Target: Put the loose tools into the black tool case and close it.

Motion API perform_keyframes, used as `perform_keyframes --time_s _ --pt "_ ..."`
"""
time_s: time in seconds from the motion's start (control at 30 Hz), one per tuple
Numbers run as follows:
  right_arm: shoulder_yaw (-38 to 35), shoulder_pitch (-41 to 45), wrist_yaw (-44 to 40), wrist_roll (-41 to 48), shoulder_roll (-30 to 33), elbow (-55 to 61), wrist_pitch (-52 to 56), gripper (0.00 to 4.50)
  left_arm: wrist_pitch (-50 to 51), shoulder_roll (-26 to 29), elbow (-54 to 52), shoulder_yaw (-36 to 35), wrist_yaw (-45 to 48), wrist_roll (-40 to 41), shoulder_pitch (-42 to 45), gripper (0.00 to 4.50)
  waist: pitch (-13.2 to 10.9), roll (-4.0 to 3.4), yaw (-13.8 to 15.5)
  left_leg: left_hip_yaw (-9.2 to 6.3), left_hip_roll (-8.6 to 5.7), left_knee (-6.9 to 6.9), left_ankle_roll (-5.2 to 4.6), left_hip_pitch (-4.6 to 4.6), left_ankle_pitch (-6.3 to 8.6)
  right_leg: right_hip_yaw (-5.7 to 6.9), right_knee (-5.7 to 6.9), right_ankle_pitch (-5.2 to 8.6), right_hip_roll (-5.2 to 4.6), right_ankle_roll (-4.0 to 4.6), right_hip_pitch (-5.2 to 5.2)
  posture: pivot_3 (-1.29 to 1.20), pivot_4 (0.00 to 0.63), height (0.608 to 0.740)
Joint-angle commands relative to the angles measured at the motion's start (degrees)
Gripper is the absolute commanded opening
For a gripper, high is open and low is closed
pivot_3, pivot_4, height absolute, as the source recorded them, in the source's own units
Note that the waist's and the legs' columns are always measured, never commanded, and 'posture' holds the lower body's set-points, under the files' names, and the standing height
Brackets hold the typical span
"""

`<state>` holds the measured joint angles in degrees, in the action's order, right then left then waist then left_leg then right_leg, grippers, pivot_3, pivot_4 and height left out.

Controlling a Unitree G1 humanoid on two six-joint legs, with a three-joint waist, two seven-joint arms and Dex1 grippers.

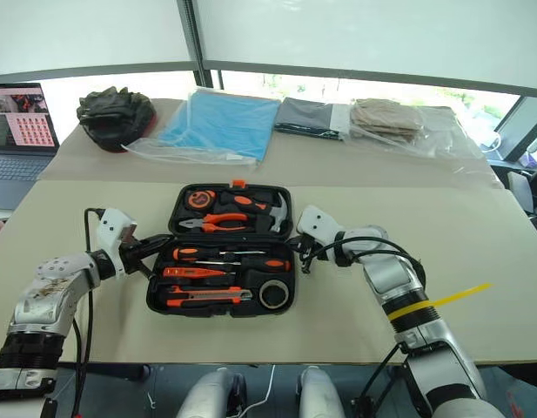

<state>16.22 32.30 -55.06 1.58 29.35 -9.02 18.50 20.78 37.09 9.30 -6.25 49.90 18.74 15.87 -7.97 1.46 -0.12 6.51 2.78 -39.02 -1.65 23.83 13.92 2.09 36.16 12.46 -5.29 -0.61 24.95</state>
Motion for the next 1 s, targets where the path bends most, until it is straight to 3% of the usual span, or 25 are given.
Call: perform_keyframes --time_s 0.03,0.23,0.43,0.47,0.6,0.7,0.87,0.93,1.0 --pt "-1.04 -2.35 -2.69 3.55 1.2 8.2 3.86 0.0 0.76 -1.18 -4.24 2.93 3.39 1.44 -0.57 0.08 0.0 0.0 0.23 -0.02 0.0 0.0 -0.02 0.0 0.01 0.0 0.0 0.01 0.0 -0.01 0.0 0.0 0.15 0.74" --pt "-3.4 -8.2 0.68 3.09 3.64 15.01 8.32 0.0 3.89 -1.54 -9.9 4.49 4.46 2.14 -4.14 0.08 0.0 0.0 0.63 -0.07 -0.03 0.02 -0.1 0.0 0.08 -0.04 -0.08 0.04 -0.03 -0.06 -0.02 0.0 0.15 0.74" --pt "-7.91 -10.64 3.94 1.23 7.33 11.86 2.68 0.0 11.05 -0.19 -12.48 1.1 -0.82 2.25 -5.03 0.08 -0.01 0.02 0.89 -0.1 -0.06 -0.03 -0.1 -0.02 0.07 -0.01 -0.07 0.04 -0.04 -0.09 -0.09 0.0 0.15 0.74" --pt "-8.64 -10.84 3.94 1.97 7.76 11.88 3.47 0.0 12.7 0.26 -12.76 0.8 -0.89 2.76 -5.08 0.33 -0.01 0.02 0.81 -0.13 -0.06 -0.07 -0.1 -0.04 0.07 0.0 -0.07 0.04 -0.03 -0.1 -0.12 0.0 0.15 0.74" --pt "-13.74 -12.82 0.61 9.4 10.85 17.25 14.15 1.09 16.88 6.04 -13.38 -1.98 2.59 4.94 -5.95 1.41 -0.02 0.03 0.53 -0.22 -0.02 -0.06 -0.07 -0.12 0.05 -0.06 -0.06 0.05 0.07 -0.07 -0.13 0.0 0.15 0.74" --pt "-15.48 -13.37 -0.36 13.09 12.61 20.15 20.0 2.24 18.31 8.13 -12.66 -3.49 3.33 6.31 -5.48 2.65 -0.02 0.03 -0.02 -0.22 0.03 -0.02 -0.06 -0.17 0.05 -0.07 0.0 0.05 0.1 0.01 -0.09 0.0 0.15 0.74" --pt "-20.25 -3.59 3.07 26.79 11.66 24.81 51.85 3.88 33.69 12.79 -14.06 -3.84 3.91 12.39 1.98 4.48 -0.06 0.09 -0.17 -0.25 0.07 -0.03 -0.03 -0.12 0.01 -0.1 0.04 0.04 0.07 0.03 -0.04 0.0 0.15 0.74" --pt "-19.55 1.93 7.01 26.84 9.42 22.11 60.5 4.48 40.52 11.89 -13.82 -3.05 0.97 13.72 5.92 4.5 -0.07 0.1 -0.18 -0.27 0.06 -0.05 -0.04 -0.13 -0.01 -0.1 0.04 0.04 0.07 0.02 -0.07 0.0 0.15 0.74" --pt "-19.79 6.16 10.58 26.15 6.42 18.64 64.79 4.48 46.86 9.17 -12.81 -3.86 -3.54 14.44 9.61 4.5 -0.07 0.11 -0.18 -0.28 0.03 -0.06 -0.05 -0.14 -0.02 -0.11 0.04 0.04 0.07 0.01 -0.1 0.0 0.15 0.74"
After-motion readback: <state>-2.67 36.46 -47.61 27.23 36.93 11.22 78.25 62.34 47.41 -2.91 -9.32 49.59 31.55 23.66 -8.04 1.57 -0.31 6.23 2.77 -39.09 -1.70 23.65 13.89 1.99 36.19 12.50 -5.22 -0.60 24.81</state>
